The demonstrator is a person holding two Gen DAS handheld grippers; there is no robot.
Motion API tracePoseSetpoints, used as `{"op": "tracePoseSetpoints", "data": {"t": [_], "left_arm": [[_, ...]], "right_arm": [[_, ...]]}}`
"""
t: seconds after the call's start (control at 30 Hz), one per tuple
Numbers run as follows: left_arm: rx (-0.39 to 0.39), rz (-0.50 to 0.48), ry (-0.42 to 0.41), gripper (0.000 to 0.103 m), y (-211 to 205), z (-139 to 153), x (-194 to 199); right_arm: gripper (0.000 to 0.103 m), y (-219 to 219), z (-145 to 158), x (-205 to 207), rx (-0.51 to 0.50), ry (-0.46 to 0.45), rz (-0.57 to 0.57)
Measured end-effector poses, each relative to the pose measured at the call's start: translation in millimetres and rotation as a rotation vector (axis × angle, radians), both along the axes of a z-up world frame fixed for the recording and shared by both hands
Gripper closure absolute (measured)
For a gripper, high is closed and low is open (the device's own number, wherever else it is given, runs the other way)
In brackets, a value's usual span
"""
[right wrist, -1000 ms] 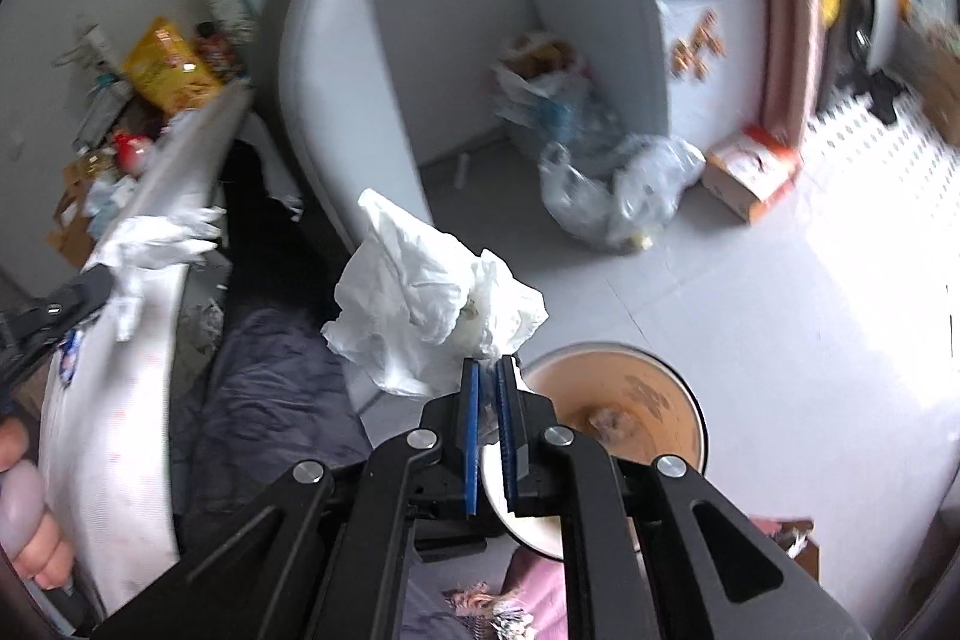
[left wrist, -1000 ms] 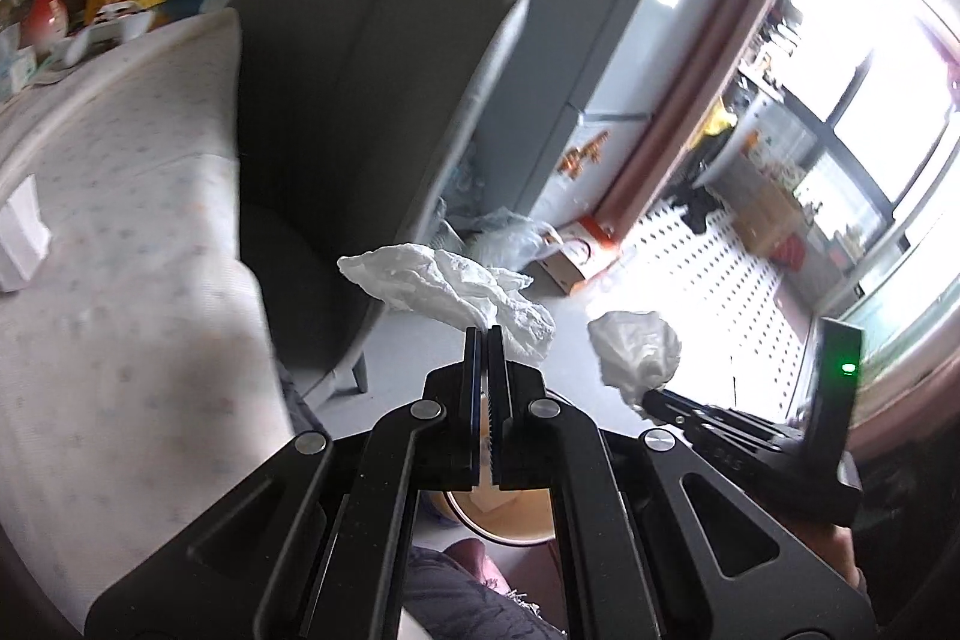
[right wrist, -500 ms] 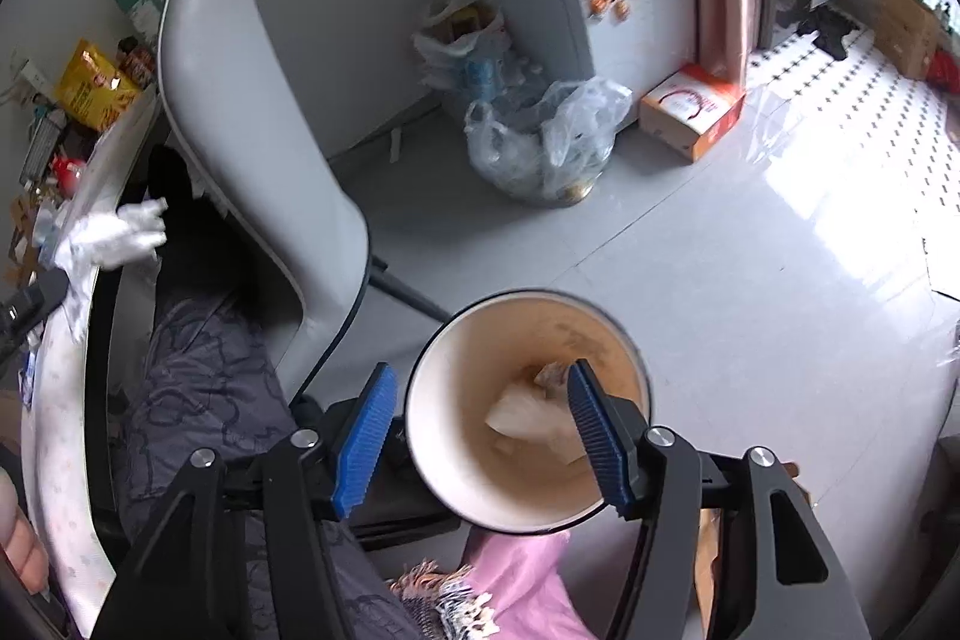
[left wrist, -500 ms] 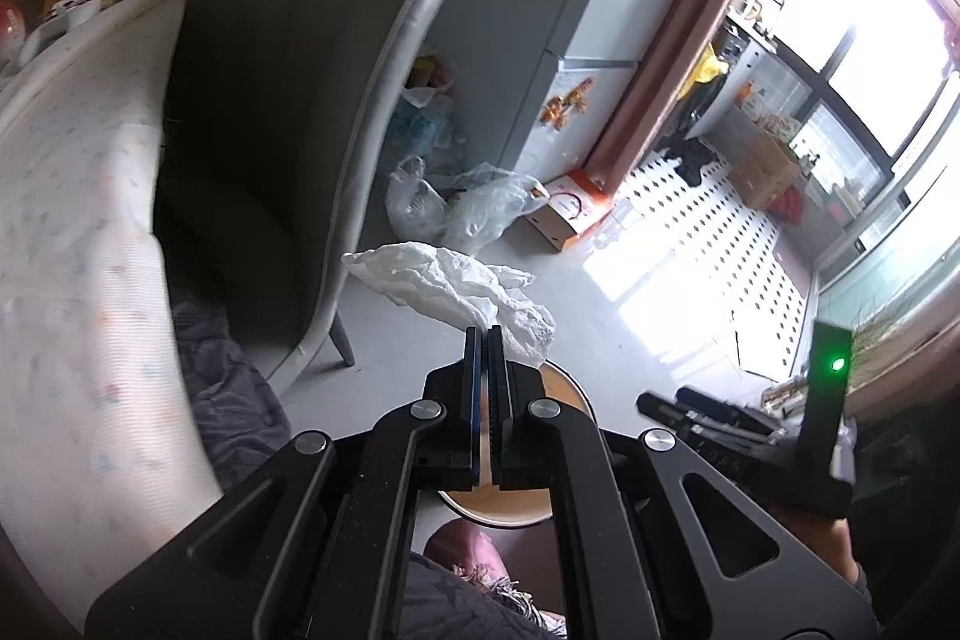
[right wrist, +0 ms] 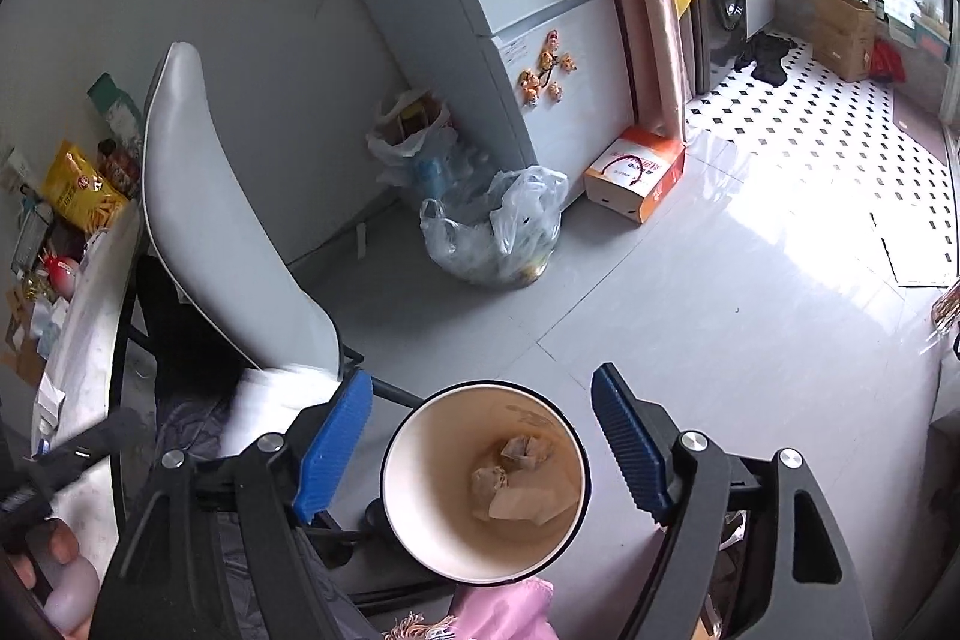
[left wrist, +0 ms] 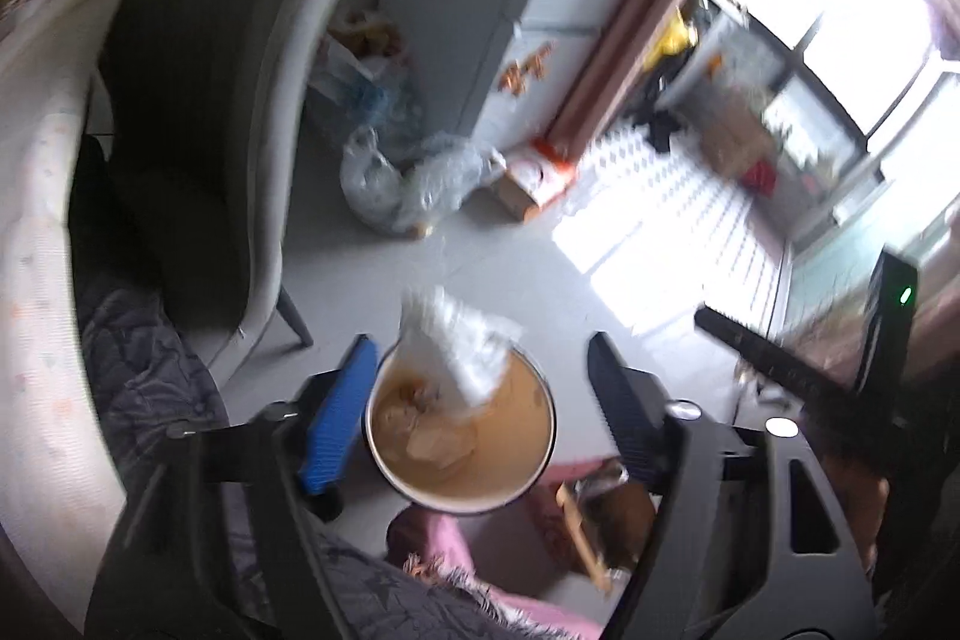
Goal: Collect trash
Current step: 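Move both tools back over the table toward the white paper carton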
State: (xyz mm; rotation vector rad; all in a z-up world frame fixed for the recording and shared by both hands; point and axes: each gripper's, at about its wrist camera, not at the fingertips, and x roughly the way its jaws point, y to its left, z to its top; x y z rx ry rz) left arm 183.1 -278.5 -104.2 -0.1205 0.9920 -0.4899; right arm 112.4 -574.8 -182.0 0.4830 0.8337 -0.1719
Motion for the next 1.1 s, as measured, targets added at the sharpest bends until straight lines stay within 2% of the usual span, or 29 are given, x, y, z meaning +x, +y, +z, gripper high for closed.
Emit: {"op": "tracePoseSetpoints", "data": {"t": [0.23,0.63,0.7,0.77,0.93,1.1], "left_arm": [[-0.024,0.070,-0.040,0.018,37.0,25.7,-1.6],[-0.100,0.241,-0.109,0.018,127.8,60.5,-11.8],[-0.102,0.277,-0.128,0.018,143.4,65.4,-16.3],[-0.114,0.336,-0.143,0.009,166.6,70.4,-20.8],[-0.110,0.435,-0.171,0.008,214.6,80.4,-29.5],[-0.104,0.537,-0.200,0.008,262.8,84.0,-45.0]], "right_arm": [[0.028,19.3,0.5,4.4,0.012,0.000,0.047],[0.027,67.4,23.9,19.4,-0.001,-0.026,0.149],[0.023,83.9,31.7,24.4,-0.004,-0.041,0.186],[0.020,98.1,38.2,29.2,-0.008,-0.052,0.220],[0.008,147.7,58.6,41.8,0.010,-0.104,0.330],[0.008,202.6,77.7,54.3,0.022,-0.136,0.430]]}}
